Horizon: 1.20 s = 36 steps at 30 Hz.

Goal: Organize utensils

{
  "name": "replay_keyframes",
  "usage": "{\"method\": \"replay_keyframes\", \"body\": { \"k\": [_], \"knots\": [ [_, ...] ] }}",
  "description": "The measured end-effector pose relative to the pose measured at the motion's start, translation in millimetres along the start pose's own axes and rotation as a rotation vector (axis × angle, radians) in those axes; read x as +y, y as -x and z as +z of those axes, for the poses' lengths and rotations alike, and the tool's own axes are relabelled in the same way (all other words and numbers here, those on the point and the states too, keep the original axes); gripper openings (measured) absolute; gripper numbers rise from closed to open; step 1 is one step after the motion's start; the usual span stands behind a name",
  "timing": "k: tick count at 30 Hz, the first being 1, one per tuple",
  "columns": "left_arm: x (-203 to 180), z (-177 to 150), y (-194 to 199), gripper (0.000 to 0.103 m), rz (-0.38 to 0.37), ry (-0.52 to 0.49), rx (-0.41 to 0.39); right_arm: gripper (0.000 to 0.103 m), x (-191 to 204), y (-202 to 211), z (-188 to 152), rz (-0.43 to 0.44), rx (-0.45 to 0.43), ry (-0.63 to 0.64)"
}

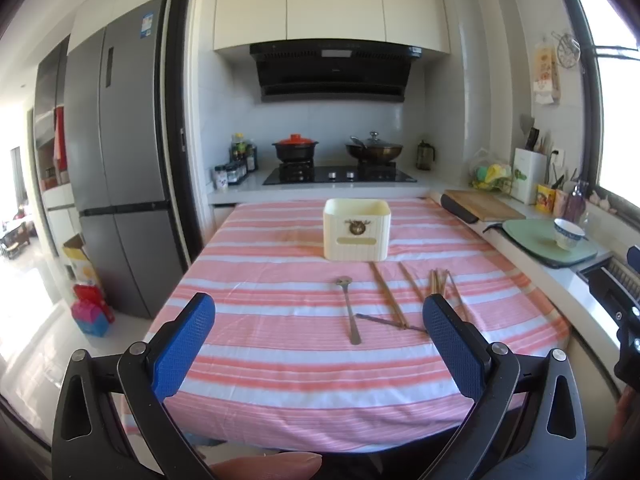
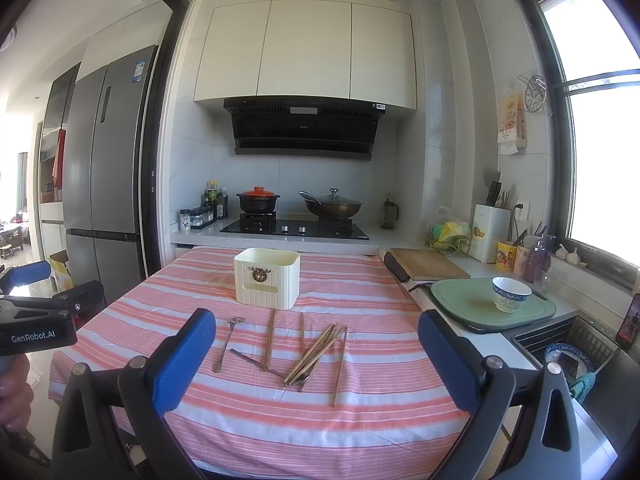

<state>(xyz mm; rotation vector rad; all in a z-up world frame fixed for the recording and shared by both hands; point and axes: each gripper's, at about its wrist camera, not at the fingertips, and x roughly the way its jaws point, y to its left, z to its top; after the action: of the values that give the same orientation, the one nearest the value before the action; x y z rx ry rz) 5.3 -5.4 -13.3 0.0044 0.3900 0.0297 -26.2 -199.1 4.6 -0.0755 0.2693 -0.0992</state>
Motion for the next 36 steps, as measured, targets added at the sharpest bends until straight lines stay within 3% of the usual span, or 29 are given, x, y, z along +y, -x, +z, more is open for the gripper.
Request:
{"method": "replay_keyframes", "body": {
  "k": [36],
  "knots": [
    [2.2, -1.1, -5.8, 0.103, -0.003, -0.001, 0.027, 0.103, -4.4, -9.4, -10.1, 0.0, 0.02, -0.012]
  ]
}}
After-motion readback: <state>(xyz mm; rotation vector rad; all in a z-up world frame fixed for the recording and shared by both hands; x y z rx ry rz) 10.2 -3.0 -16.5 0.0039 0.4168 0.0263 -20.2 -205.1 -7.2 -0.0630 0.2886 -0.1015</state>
